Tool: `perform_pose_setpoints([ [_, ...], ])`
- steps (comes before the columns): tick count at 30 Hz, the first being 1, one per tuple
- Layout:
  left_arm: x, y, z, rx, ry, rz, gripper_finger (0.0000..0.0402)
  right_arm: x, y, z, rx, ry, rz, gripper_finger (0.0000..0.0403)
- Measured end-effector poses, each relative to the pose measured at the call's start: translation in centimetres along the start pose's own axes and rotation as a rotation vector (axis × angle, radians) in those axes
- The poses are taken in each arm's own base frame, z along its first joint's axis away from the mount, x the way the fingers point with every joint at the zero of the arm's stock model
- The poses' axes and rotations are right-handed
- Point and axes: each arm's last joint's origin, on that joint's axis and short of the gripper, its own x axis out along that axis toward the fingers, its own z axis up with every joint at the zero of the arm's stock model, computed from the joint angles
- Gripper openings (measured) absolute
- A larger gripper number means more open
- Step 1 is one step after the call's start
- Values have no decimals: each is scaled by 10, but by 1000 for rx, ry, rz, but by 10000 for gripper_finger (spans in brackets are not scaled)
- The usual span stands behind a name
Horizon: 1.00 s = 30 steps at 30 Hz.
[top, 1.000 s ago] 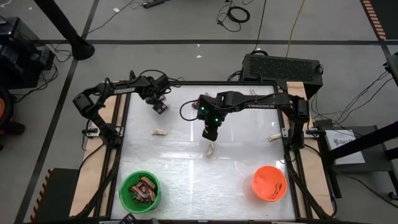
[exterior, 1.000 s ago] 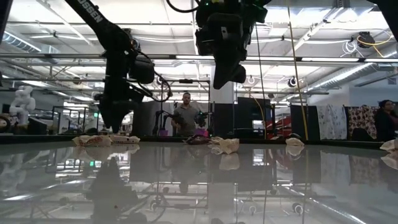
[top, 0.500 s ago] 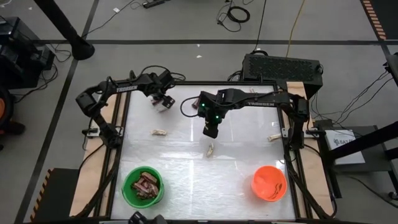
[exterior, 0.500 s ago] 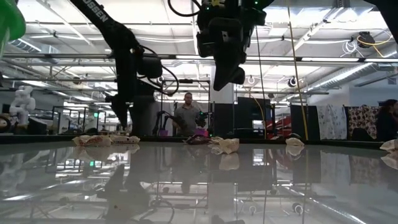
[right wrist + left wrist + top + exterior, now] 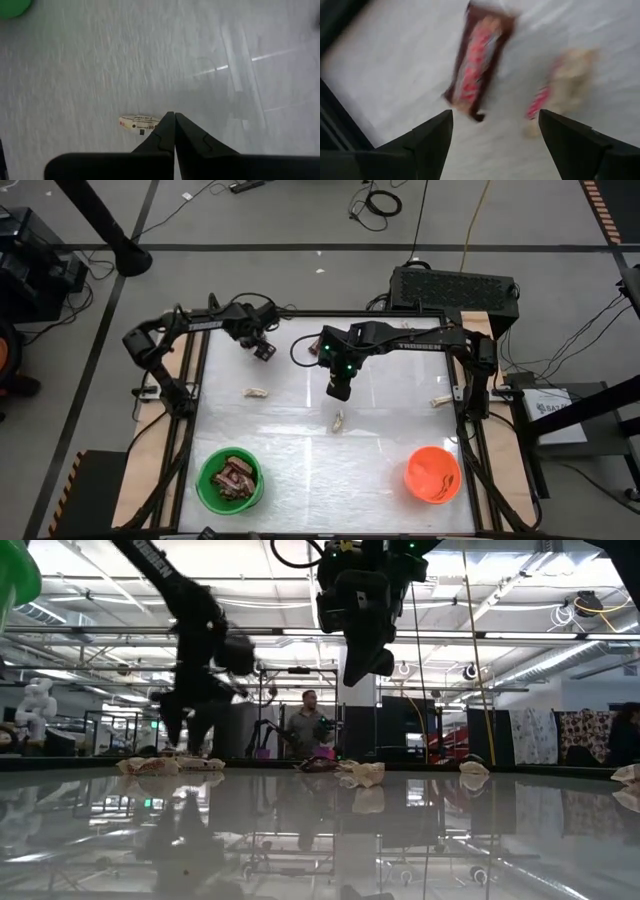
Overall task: Sort candy by brand, put in halloween buckets
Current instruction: Put the brown chocolate bar into the green bucket
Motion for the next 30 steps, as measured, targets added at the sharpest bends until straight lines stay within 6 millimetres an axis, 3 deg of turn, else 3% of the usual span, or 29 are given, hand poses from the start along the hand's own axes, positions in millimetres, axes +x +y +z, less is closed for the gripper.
perform_pose_setpoints([
  [4, 14, 14, -11, -14, 53, -5, 301, 0, 0, 0, 0, 0, 0, 0],
  [10, 28, 15, -14, 21, 2, -23, 301, -1, -3, 2, -13, -22, -1, 0],
  [24, 36, 48, -6, -116, -18, -79, 300, -2, -6, 4, -1, -36, -2, 0],
  [30, 37, 48, -6, -121, -7, -119, 250, -2, -6, 4, 6, -40, -2, 0],
])
